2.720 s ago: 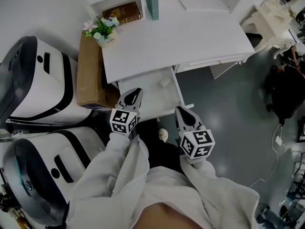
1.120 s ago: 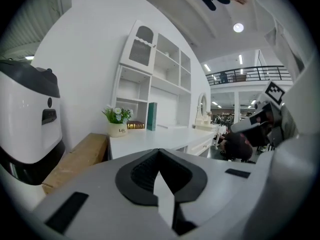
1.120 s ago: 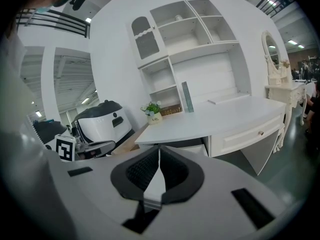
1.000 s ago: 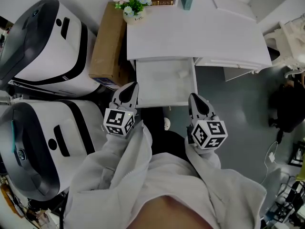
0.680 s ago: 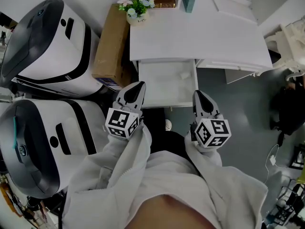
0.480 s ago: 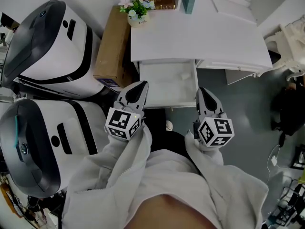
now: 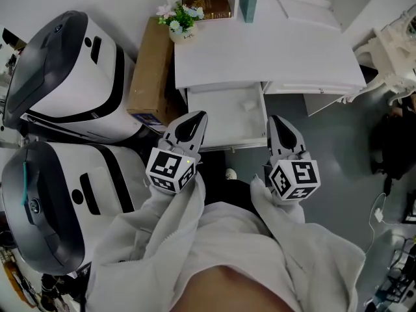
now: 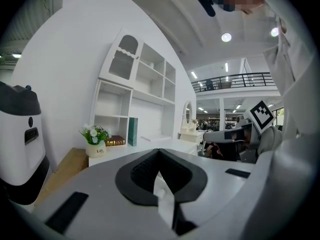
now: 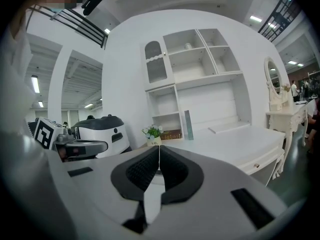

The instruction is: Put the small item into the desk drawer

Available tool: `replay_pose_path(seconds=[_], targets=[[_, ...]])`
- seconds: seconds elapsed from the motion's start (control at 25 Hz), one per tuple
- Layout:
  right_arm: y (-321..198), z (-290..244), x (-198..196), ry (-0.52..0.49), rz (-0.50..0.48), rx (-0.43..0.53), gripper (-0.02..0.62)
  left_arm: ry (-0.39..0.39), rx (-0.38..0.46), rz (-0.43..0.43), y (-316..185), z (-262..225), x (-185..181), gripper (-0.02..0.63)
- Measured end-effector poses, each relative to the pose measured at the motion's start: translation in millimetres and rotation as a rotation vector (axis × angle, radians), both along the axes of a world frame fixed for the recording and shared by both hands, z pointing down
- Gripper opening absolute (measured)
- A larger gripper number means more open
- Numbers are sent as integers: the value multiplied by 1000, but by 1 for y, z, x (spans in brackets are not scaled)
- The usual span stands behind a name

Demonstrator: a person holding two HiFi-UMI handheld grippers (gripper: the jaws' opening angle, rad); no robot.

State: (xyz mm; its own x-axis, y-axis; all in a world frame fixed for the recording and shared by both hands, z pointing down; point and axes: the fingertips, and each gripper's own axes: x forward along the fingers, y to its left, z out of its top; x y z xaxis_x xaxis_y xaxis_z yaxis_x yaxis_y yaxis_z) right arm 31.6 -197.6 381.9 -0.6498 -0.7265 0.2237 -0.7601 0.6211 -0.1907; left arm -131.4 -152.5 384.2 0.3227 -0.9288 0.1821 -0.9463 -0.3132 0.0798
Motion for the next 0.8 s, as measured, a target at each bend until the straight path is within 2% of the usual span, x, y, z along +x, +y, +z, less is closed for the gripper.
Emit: replay_pose_path(seconds=[0.52, 0.8], targets=[[7, 1, 3, -10, 38, -1, 32, 14, -2, 48, -7, 4, 11, 14], [9, 5, 1, -10, 38, -27, 32, 20, -17, 40, -11, 6, 8, 15]])
